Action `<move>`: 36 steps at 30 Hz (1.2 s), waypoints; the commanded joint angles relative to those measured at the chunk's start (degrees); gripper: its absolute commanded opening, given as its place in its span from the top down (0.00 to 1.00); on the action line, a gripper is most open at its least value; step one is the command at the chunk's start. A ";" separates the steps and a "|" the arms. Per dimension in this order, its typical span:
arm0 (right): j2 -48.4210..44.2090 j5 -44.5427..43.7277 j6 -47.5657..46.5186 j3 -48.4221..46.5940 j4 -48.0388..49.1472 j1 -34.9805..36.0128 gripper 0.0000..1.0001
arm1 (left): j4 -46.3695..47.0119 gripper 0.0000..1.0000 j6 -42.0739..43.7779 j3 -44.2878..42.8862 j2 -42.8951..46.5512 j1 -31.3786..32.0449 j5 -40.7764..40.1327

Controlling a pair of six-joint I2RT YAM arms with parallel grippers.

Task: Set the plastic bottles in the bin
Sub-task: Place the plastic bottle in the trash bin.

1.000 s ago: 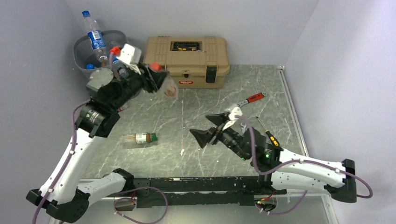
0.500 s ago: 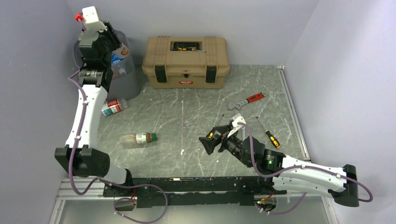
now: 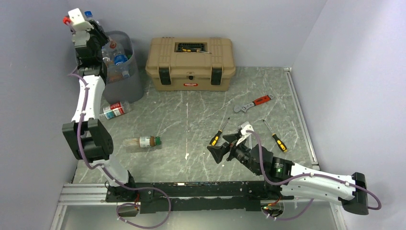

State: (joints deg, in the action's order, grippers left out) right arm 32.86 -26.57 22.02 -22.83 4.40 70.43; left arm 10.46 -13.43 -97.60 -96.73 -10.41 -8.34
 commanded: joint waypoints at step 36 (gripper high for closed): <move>2.89 -2.68 -1.74 -0.35 1.29 0.14 0.00 | -0.46 0.01 -8.79 -0.75 7.83 0.52 11.35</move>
State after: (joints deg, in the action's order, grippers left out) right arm 35.68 -28.10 21.85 -20.01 4.36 70.43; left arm 5.58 -19.05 -97.41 -100.53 -11.33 4.60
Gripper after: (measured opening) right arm 0.997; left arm 0.994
